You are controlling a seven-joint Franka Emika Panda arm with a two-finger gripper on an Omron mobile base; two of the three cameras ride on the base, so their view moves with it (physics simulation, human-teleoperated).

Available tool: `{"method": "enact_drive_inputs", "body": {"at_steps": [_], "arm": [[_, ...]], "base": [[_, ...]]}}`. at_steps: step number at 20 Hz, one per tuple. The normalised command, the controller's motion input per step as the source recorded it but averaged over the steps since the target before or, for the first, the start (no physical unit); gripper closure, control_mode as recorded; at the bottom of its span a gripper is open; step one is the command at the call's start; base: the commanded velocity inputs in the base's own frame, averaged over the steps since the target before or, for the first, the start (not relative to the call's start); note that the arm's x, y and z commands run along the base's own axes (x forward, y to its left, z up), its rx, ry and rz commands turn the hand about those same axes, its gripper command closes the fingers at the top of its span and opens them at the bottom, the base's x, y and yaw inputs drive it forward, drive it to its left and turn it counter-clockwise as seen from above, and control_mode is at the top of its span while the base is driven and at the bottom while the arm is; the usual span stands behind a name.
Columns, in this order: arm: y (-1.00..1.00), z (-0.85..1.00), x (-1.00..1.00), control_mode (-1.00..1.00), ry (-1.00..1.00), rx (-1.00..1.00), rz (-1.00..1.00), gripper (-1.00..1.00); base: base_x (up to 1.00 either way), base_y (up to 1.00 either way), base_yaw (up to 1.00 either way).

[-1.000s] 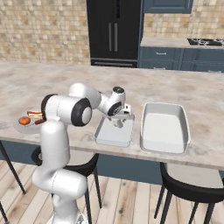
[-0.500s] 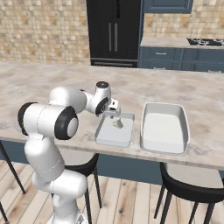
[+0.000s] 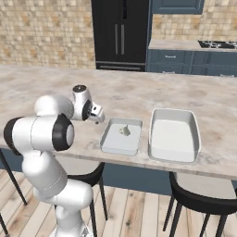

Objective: Place one cooked food and one vegetable from the large plate to each tupperware container.

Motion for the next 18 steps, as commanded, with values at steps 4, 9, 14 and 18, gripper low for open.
{"method": "enact_drive_inputs", "body": {"at_steps": [4, 9, 14, 18], "arm": [[1.0, 0.01, 0.0, -1.0, 0.0, 0.02, -0.16, -1.0], [1.0, 0.01, 0.0, -1.0, 0.13, 0.15, -0.11, -1.0], [1.0, -0.01, 0.07, -1.0, 0.07, 0.1, -0.05, -1.0], [1.0, -0.1, 0.28, -1.0, 0.0, 0.0, -0.08, -1.0]], "base": [[0.0, 0.0, 0.0], [0.0, 0.0, 0.0], [0.0, 0.0, 0.0], [0.0, 0.0, 0.0]]}}
